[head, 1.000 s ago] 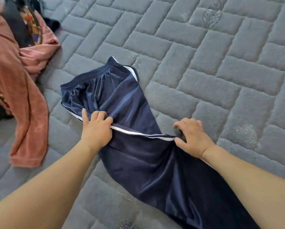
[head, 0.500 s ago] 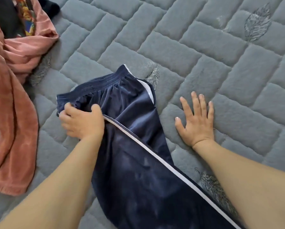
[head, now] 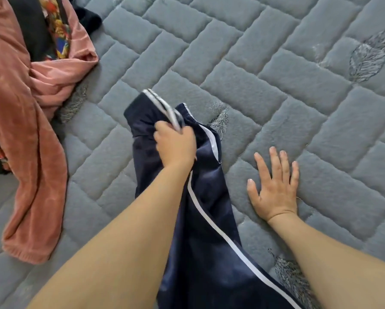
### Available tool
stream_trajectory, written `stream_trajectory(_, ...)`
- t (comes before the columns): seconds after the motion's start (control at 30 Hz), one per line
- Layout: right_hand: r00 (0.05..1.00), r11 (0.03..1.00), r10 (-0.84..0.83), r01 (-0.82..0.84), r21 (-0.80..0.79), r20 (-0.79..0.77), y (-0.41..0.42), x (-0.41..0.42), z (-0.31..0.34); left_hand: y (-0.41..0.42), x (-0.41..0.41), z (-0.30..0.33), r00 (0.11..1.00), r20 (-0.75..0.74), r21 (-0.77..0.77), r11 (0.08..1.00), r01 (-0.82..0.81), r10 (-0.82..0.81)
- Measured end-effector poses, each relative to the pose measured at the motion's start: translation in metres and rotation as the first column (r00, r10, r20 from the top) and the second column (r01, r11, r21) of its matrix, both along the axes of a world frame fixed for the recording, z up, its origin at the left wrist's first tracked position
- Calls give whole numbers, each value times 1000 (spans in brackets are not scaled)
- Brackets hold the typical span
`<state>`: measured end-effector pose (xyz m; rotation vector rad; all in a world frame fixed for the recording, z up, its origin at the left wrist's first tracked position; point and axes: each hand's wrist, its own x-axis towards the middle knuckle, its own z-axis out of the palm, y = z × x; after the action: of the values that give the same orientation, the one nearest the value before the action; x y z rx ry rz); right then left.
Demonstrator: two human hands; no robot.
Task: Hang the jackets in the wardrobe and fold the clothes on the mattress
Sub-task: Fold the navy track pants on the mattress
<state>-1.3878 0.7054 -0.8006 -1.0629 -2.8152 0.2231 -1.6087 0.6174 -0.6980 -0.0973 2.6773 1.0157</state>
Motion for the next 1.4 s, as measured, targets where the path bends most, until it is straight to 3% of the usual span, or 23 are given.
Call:
stream_trajectory(0.1, 1000, 1000, -2, 3, 13, -21, 0, 0, -3, 12, -12, -8, 935, 106, -280, 892, 354, -338)
stream_trajectory(0.2, 999, 1000, -4, 5, 27, -40, 1, 0, -5, 12, -37, -3, 903, 28, -424, 813, 398, -428)
stream_trajectory(0.27, 999, 999, -1, 2, 34, -39, 1, 0, -5, 18, -49, 6, 931, 25, -178, 914, 364, -365)
stream_trajectory(0.33, 999, 1000, -2, 3, 31, -32, 1, 0, -6, 26, -48, 15, 903, 154, 60, 916, 397, -402)
stream_trajectory(0.43, 1000, 999, -6, 7, 33, -26, 1, 0, -7, 23, -32, 15, 652, 413, -116, 674, 730, -635)
stream_trajectory(0.47, 1000, 999, -7, 8, 34, -26, 1, 0, -7, 19, -30, 14, 666, 356, -179, 651, 738, -656)
stream_trajectory(0.5, 1000, 999, -5, 6, 35, -26, 1, 0, -7, 16, -32, 14, 729, 188, -233, 692, 684, -658)
stream_trajectory(0.57, 1000, 999, -6, 7, 42, -28, 1, 0, -8, 11, -50, 9, 796, -267, -335, 827, 452, -543)
stream_trajectory(0.6, 1000, 999, -5, 6, 44, -30, 1, -1, -7, 7, -63, 7, 818, -289, -371, 846, 383, -497)
stream_trajectory(0.67, 1000, 999, -4, 5, 41, -31, 1, -1, -7, -4, -80, 1, 896, 85, -418, 801, 429, -436)
stream_trajectory(0.7, 1000, 999, -4, 5, 40, -29, 1, -1, -7, -8, -83, -3, 866, 256, -416, 760, 499, -428)
stream_trajectory(0.73, 1000, 999, -3, 4, 38, -26, 0, 0, -6, -9, -82, -6, 824, 320, -393, 726, 565, -468)
stream_trajectory(0.77, 1000, 999, -4, 5, 38, -25, 0, 0, -6, -5, -80, -8, 788, 277, -320, 720, 615, -550)
stream_trajectory(0.83, 1000, 999, -2, 3, 39, -21, 0, 0, -6, 6, -80, 2, 706, 7, -225, 686, 691, -708)
stream_trajectory(0.9, 1000, 999, 1, 0, 42, -25, 1, -1, -7, 17, -101, 12, 619, -241, -379, 659, 649, -748)
stream_trajectory(0.93, 1000, 999, 0, 1, 46, -29, 2, -1, -8, 20, -115, 17, 623, -268, -481, 662, 575, -735)
stream_trajectory(1.0, 999, 999, 3, -1, 46, -35, 1, 0, -9, 17, -130, 24, 696, -135, -675, 580, 456, -705)
stream_trajectory(1.07, 999, 999, 6, -5, 42, -41, 1, 0, -9, 12, -115, 24, 648, -101, -755, 482, 445, -755)
stream_trajectory(1.13, 999, 999, 8, -7, 35, -36, 1, -1, -8, 7, -75, 20, 538, -156, -649, 496, 577, -829)
stream_trajectory(1.2, 1000, 1000, 9, -8, 25, -23, 1, -1, -7, -3, -23, 10, 515, -56, -481, 475, 737, -855)
stream_trajectory(1.27, 1000, 1000, 12, -12, 19, -10, 1, 0, -7, -12, 18, 0, 533, 174, -475, 403, 782, -828)
stream_trajectory(1.33, 1000, 1000, 17, -17, 8, -11, 2, 0, -6, -13, 36, -12, 535, 216, -533, 361, 765, -817)
stream_trajectory(1.4, 999, 1000, 19, -19, 6, -27, 2, 0, -5, 0, 35, -18, 620, 201, -511, 459, 727, -758)
